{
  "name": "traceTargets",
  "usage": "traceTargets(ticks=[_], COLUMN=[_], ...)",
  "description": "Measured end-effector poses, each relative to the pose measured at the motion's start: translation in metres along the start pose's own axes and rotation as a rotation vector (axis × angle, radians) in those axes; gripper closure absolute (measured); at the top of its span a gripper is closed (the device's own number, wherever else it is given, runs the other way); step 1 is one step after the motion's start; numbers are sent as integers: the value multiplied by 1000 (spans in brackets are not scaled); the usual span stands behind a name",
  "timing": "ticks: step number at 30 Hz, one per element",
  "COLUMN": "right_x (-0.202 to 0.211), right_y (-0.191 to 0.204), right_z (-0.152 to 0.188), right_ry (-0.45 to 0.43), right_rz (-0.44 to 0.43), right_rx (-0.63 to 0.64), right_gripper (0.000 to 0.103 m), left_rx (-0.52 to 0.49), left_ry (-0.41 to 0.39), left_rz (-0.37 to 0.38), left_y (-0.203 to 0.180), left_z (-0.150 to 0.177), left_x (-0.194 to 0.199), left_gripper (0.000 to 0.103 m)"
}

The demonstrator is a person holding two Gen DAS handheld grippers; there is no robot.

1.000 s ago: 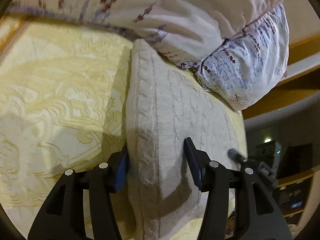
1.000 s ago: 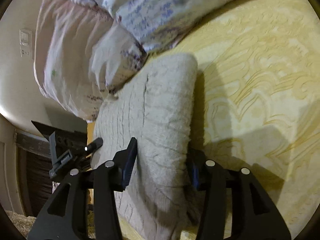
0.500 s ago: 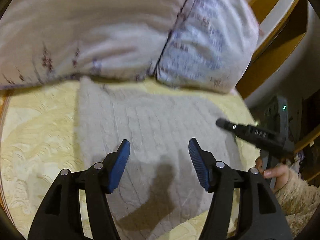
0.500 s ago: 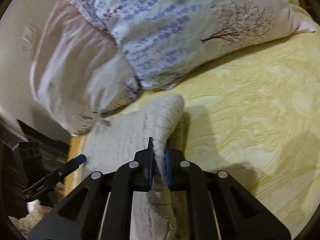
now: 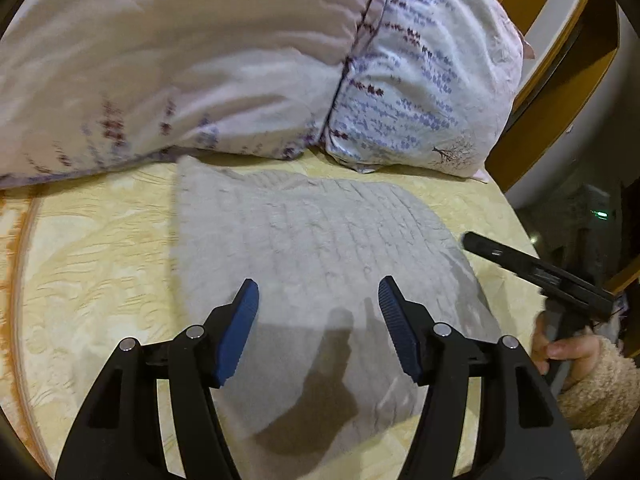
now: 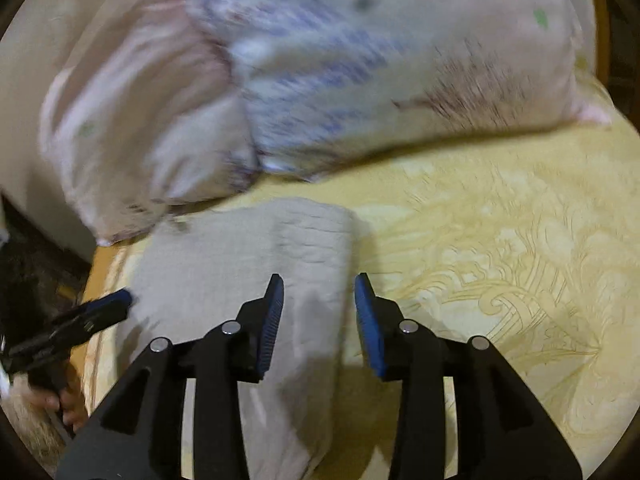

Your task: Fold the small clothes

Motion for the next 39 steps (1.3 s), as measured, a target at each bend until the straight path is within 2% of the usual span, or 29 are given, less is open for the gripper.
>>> traceTargets(ticks=[4, 7, 10, 13, 16, 18, 20, 23, 26, 28, 30, 31, 33, 36, 39], right_x=[-3, -22, -29, -24, 0, 13, 10, -8, -11, -1, 17, 23, 35, 41, 41], right_y=[36, 37, 33, 33, 43, 49, 53, 46, 46, 49, 48, 46, 46, 42, 41], right_z=[20, 38, 37, 32, 27, 35, 51, 74, 71, 65, 61, 60, 61, 67, 75], right_ry=[60, 158, 165, 156, 61, 32, 65, 158, 166, 131, 68, 47, 5, 6, 24], right_rz=[-26, 61, 93, 108, 84, 61, 46, 97, 119, 117, 179, 204, 242, 294, 329], right_rx=[123, 190, 194, 178, 172, 178, 183, 194, 196, 182, 189, 191, 195, 185, 167], right_gripper=[65, 65, 64, 63, 63, 64, 64, 64, 61, 54, 21, 17, 15, 2, 2], left_rx=[-31, -64, -96, -83, -36, -20, -16, 17, 42, 68, 63, 63, 78, 105, 105], left_ry=[9, 23, 31, 22, -5, -14, -1, 54, 69, 56, 30, 18, -3, -24, -31], left_rz=[-81, -135, -186, -191, -141, -150, -180, -220, -223, -187, -164, -159, -152, -151, -179], left_y=[13, 17, 18, 16, 11, 18, 27, 43, 49, 44, 41, 41, 43, 48, 51], left_z=[12, 18, 20, 18, 23, 33, 42, 57, 63, 63, 63, 64, 67, 73, 80], left_x=[1, -7, -18, -17, 3, 14, 15, 3, -1, 8, 21, 27, 39, 53, 59], left_gripper=[39, 39, 38, 35, 35, 35, 35, 35, 34, 34, 33, 32, 24, 19, 12])
Point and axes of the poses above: each gripper's, at about its wrist camera, not at the fingertips, and x roughly against the way its jaws point, y to its left, z to its underside, the point moved 10 cm from there along -x, roughly the way its jaws point, and after that the axes turned 15 degrees about x, right-handed, at the moved point
